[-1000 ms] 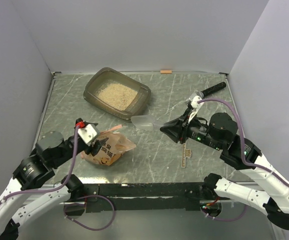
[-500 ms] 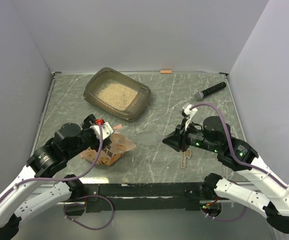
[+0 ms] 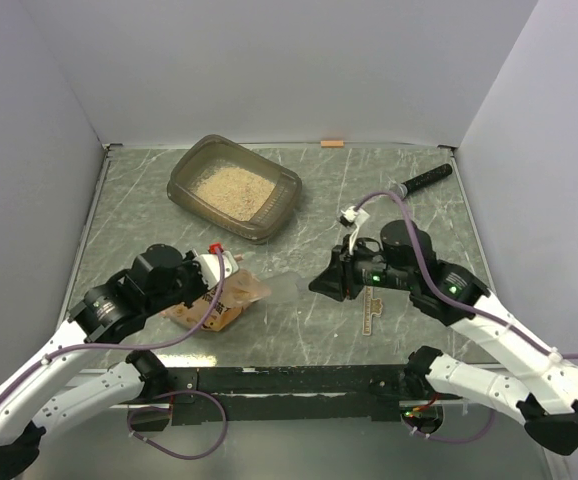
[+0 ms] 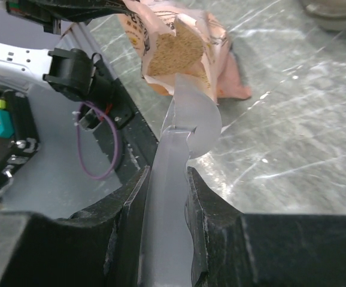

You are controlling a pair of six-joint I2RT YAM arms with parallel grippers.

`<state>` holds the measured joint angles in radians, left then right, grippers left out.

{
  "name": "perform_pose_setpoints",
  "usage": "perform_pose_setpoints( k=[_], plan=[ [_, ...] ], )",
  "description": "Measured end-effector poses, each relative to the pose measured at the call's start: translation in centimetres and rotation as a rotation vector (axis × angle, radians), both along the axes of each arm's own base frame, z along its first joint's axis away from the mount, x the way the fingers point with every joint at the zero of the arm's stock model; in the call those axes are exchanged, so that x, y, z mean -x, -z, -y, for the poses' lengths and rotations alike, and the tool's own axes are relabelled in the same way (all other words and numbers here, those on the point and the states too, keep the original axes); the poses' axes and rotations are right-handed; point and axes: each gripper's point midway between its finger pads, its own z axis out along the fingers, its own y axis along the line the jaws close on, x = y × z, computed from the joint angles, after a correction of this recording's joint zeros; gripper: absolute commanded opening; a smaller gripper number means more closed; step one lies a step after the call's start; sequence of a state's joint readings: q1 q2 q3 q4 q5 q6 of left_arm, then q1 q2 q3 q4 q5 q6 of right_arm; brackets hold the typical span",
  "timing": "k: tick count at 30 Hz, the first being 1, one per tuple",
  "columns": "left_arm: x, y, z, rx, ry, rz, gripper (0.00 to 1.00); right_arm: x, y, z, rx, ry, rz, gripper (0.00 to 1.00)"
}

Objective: Fill the litter box with clean litter

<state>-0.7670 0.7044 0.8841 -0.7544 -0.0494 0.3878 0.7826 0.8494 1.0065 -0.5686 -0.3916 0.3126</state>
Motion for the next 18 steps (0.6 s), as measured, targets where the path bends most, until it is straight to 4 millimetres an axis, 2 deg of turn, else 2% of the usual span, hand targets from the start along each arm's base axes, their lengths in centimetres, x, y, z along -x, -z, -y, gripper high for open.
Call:
perform_pose_setpoints(
  k=[10,18],
  plan=[
    [1.0,-0.1,0.1,0.072,-0.004,-0.022,0.01,-1.8,0.9,-2.7,-0.018,-0.001,-0.069,0.0],
    [1.3,-0.1,0.4,0.155,-0.021,-0.018,0.01,-4.0,3.9,-5.1,0.026,-0.005,-0.137,0.0]
  ],
)
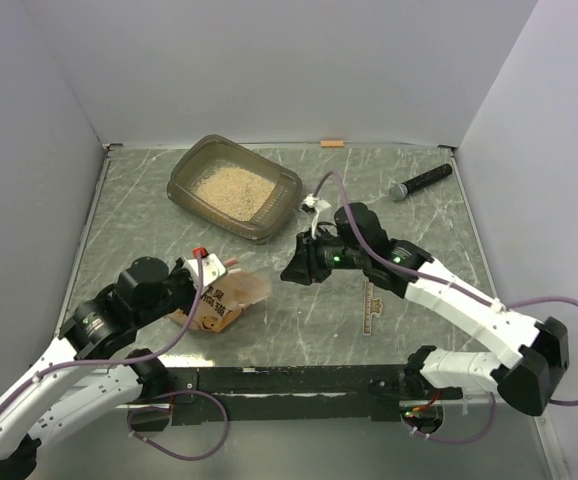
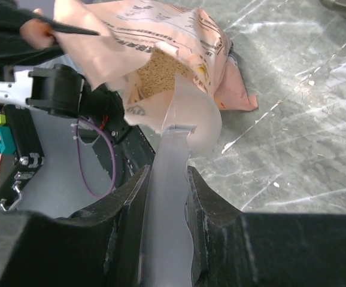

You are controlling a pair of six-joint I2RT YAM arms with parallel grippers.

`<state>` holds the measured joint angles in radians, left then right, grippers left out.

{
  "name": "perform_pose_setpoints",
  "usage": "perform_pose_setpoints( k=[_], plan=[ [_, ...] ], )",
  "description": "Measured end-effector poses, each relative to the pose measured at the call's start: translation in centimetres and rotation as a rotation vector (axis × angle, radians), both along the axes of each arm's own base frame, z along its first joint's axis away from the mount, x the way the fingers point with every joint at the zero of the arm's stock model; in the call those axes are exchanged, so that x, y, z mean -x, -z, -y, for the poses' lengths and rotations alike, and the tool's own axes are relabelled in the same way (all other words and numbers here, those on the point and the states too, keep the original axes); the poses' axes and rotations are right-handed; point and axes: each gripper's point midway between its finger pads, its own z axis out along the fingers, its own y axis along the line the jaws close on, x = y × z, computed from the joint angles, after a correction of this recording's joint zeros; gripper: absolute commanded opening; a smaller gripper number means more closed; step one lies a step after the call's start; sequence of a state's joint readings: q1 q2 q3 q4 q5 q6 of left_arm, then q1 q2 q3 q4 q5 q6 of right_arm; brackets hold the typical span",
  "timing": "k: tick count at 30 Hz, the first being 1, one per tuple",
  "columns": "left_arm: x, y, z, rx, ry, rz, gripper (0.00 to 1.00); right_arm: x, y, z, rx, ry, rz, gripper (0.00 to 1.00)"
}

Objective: Fill the litter box with clean litter

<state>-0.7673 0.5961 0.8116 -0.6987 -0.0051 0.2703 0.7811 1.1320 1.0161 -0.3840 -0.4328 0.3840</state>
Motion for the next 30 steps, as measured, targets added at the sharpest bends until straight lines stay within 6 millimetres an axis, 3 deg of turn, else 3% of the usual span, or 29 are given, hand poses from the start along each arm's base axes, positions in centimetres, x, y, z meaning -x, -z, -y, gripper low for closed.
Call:
perform_pose_setpoints(
  k=[11,17,30],
  plan=[
    [0.3,-0.1,-0.1,0.107,-0.012,0.071,0.01,-1.8,1.5,-5.5,0.016,-0.058,-0.111,0.0],
    [0.3,-0.2,-0.1,0.157,-0.025,0.093,0.01,-3.0,3.8,-7.9,0.07,-0.031,-0.18,0.0],
    [0.8,-0.8,-1.0,0.236,-0.055,0.148,0.01,-2.0,7.9,-13.4,0.036,-0.025,-0.304,0.0]
  ],
)
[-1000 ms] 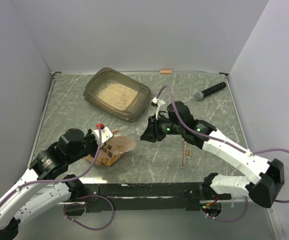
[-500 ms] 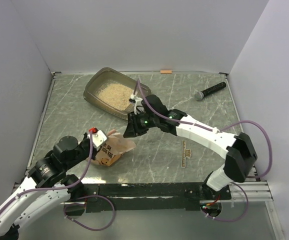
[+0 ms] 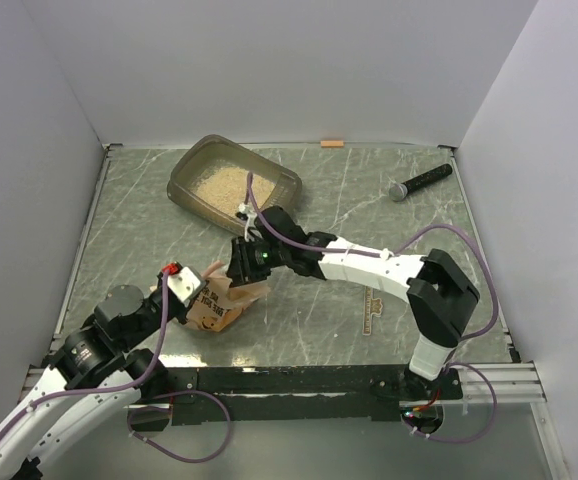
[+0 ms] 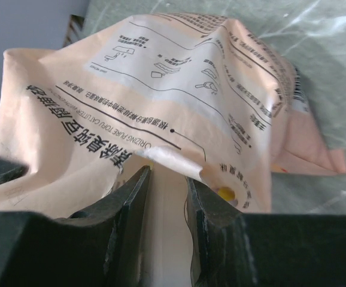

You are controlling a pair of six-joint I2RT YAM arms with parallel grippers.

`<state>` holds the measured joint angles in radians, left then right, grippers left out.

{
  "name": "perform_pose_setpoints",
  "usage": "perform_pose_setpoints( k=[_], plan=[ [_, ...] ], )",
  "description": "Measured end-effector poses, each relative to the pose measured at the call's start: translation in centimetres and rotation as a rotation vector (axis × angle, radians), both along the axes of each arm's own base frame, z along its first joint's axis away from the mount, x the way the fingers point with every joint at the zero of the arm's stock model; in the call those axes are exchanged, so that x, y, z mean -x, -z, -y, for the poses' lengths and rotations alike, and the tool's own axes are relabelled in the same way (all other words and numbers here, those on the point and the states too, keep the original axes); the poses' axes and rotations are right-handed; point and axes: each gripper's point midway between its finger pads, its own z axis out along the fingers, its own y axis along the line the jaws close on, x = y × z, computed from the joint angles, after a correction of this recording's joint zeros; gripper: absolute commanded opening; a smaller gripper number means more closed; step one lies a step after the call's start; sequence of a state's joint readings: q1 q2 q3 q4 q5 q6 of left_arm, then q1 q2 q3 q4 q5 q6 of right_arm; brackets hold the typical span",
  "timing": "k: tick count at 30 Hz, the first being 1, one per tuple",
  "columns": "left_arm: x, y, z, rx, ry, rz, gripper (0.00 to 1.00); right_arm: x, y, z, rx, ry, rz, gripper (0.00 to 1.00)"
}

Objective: Fill the litter box with clean litter

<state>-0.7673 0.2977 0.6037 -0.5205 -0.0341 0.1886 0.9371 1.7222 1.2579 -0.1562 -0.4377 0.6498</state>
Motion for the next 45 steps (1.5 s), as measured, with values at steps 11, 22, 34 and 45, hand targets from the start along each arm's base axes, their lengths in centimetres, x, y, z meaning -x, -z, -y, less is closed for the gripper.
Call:
perform_pose_setpoints(
  k=[11,22,34,45],
  plan=[
    [0.1,0.4,0.2,-0.001,0.009,-0.008,0.01,1.6,1.4,-0.1,-0.212,0.006,-0.109,0.0],
    [0.3,0.1,0.1,0.01,0.012,0.002,0.01,3.2,-1.3,3.6,-0.375,0.036,-0.153,0.0],
    [1.1,-0.6,0.3,0.042,0.056,0.025,0.01,4.0,-3.5,7.7,-0.493,0.098,-0.166,0.0],
    [1.9,-0.5,0.8,0.057,0.104,0.032,0.01,4.4,-5.2,10.9,-0.576,0.158,-0.179,0.0]
  ],
)
